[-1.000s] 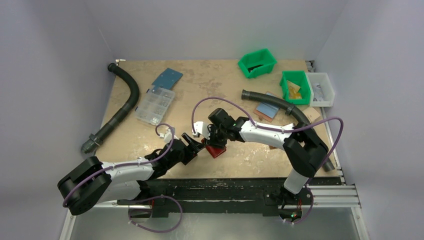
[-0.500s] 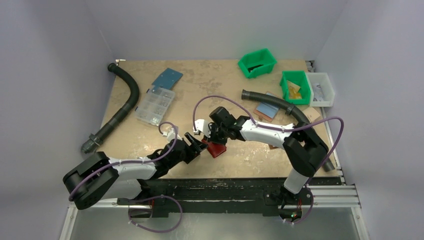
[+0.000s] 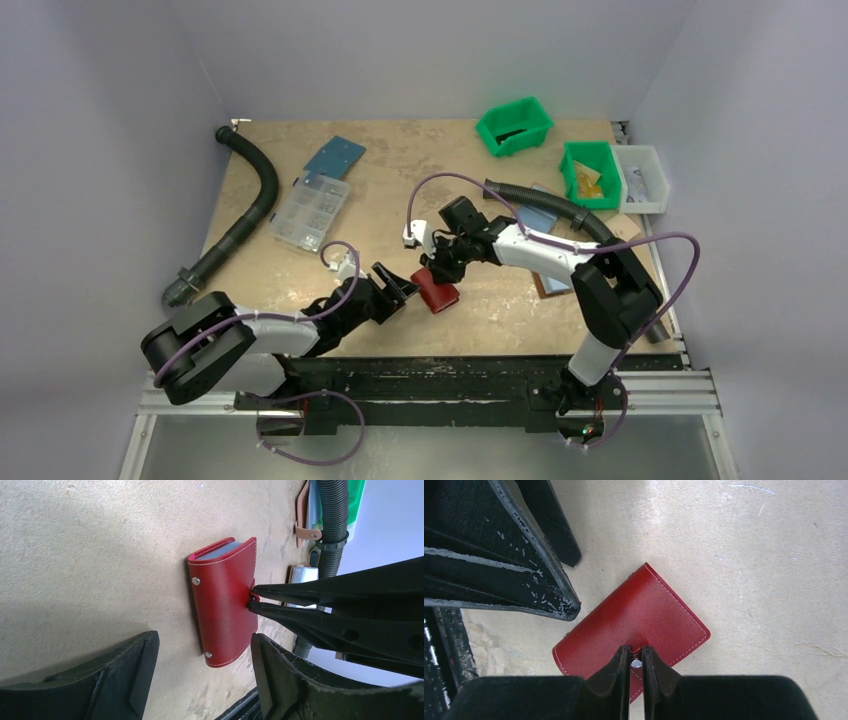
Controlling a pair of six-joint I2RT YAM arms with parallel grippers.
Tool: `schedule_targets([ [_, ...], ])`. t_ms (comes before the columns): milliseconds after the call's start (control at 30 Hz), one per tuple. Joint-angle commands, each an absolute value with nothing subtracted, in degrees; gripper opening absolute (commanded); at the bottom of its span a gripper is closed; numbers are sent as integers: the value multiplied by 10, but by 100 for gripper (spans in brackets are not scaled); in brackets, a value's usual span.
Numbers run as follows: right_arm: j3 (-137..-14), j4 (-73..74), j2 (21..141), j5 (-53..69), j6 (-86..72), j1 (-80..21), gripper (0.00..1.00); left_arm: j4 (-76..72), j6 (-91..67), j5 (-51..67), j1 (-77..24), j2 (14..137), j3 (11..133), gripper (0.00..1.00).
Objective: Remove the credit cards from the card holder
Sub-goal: Open the card holder at the center of the board.
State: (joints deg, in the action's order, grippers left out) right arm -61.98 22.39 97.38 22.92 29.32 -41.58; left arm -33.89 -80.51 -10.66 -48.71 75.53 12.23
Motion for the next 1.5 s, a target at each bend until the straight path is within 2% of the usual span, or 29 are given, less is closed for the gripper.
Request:
schedule_targets([
  [0,-649,232,957,296,275,-401,3,-381,-819,-109,-485,776,114,72],
  [100,-652,235,961,326,267,-388,0,-389,-828,-111,-485,782,115,72],
  [367,-657,236,968,386,249,-362,0,-398,-840,-108,-484,818,133,72],
  [600,-661,240,979,431,240,-346,0,-463,-864,-93,-485,864,138,71],
  [767,-662,243,986,441,239,-346,0,-509,-882,-90,-485,891,139,62],
  [1067,-664,241,990,429,232,-344,0,-533,-890,-98,-485,946,162,58],
  [1233,-654,223,968,355,219,-329,0,-520,-862,-113,-480,959,166,43],
  [1400,-647,208,956,303,205,-315,0,-478,-812,-127,-470,949,173,19],
  [1467,-643,199,952,283,200,-311,0,-465,-793,-130,-467,938,174,16],
])
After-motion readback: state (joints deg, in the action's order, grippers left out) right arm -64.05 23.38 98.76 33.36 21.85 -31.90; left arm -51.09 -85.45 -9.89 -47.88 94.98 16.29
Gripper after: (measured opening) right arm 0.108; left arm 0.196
